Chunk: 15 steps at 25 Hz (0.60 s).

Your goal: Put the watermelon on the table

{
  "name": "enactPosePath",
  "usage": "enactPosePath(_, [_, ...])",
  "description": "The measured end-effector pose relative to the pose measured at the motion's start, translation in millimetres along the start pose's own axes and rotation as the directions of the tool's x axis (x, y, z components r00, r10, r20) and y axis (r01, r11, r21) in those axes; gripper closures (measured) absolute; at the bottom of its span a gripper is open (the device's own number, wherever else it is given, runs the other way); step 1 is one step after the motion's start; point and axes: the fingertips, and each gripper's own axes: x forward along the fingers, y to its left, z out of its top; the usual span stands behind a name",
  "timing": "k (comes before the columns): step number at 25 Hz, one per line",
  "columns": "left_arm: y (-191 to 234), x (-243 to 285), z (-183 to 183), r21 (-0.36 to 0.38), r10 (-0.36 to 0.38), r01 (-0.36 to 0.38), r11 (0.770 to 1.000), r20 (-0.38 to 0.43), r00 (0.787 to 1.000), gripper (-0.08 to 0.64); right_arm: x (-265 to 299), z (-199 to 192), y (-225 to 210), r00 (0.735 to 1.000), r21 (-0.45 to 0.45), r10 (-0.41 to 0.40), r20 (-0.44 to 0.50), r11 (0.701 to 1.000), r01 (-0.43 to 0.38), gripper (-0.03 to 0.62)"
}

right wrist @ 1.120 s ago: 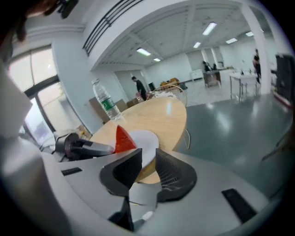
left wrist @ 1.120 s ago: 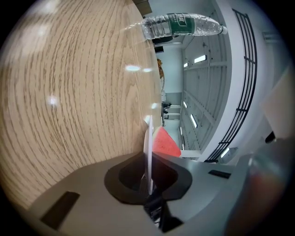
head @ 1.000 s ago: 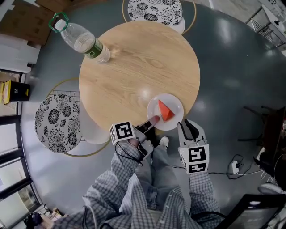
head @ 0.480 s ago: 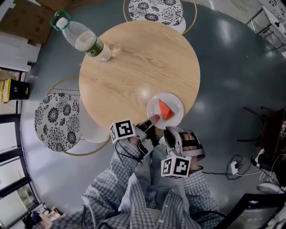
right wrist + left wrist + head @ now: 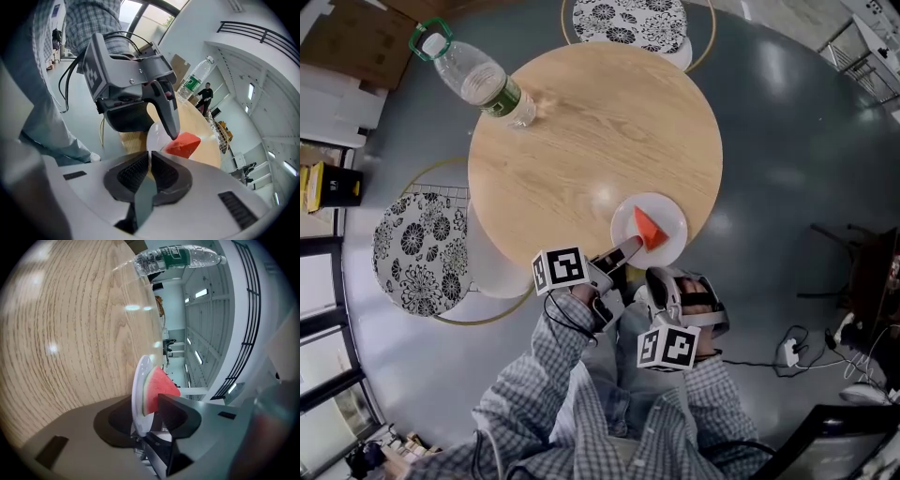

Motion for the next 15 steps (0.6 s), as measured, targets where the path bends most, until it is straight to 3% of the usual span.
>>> enactPosePath(3, [-1.5, -2.1, -2.7, 0.03, 0.008, -0.007, 1.0, -0.02, 1.0, 0.407, 2.0, -2.3, 1.8, 1.0, 0.014, 0.007, -0.014, 1.0, -0.007, 0.565])
enactPosePath(9, [2.1, -6.3, -15.4, 0.167, 0.085, -0.063, 0.984, -0.124, 0.989, 0.391, 3.4, -6.6, 1.6, 0.999, 0.057, 0.003, -0.04, 0.998, -0.001, 0.565])
enactPosePath(15, [-2.6, -5.7, -17.3, 0.172, 0.086, -0.06, 0.983, -0.146, 0.986, 0.333, 3.5, -9.0, -4.7, 0.997, 0.097, -0.022, -0.071, 0.995, 0.029, 0.566])
